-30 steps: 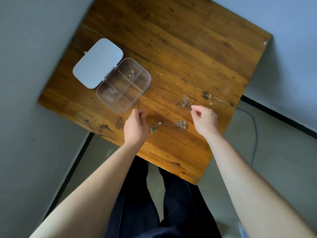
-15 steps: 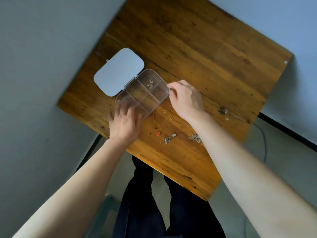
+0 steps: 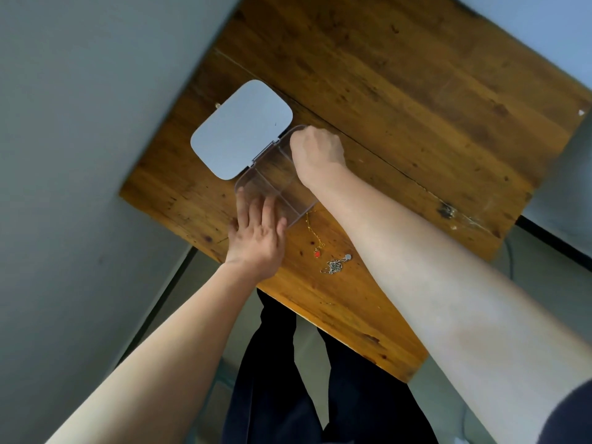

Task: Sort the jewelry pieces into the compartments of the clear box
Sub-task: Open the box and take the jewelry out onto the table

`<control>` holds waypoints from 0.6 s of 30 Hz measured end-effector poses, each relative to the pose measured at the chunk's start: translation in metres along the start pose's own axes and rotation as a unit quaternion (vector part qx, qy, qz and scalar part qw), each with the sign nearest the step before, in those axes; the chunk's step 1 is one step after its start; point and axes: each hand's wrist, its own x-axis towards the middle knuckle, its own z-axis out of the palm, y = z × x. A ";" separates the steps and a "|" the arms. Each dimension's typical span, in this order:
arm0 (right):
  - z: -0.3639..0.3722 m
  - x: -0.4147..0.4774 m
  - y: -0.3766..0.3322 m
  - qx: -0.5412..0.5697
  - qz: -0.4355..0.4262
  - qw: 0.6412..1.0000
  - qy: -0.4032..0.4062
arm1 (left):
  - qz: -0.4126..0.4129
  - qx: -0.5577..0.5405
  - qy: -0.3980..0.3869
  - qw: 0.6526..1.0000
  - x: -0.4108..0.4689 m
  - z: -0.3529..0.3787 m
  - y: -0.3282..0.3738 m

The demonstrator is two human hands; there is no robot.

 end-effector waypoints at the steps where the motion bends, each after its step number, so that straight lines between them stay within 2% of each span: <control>1: 0.001 0.002 -0.001 0.005 0.000 1.000 -0.001 | 0.000 0.002 -0.003 1.000 0.000 0.000 0.000; 6: 0.006 0.005 0.006 0.070 0.035 0.997 -0.011 | -0.010 0.005 -0.020 1.000 0.001 -0.002 0.002; 9: 0.007 0.003 0.013 0.113 0.015 0.993 -0.010 | -0.011 0.003 -0.027 1.000 0.001 -0.002 0.002; 12: 0.005 -0.005 0.026 0.220 -0.005 0.976 0.000 | -0.011 0.007 -0.026 1.000 0.002 -0.001 0.002; 15: -0.006 -0.029 0.039 0.361 0.033 0.930 0.051 | -0.012 0.007 -0.026 1.000 0.002 -0.001 0.002; 18: -0.018 -0.061 0.054 0.520 0.091 0.846 0.075 | -0.015 0.003 -0.025 1.000 0.003 -0.001 0.004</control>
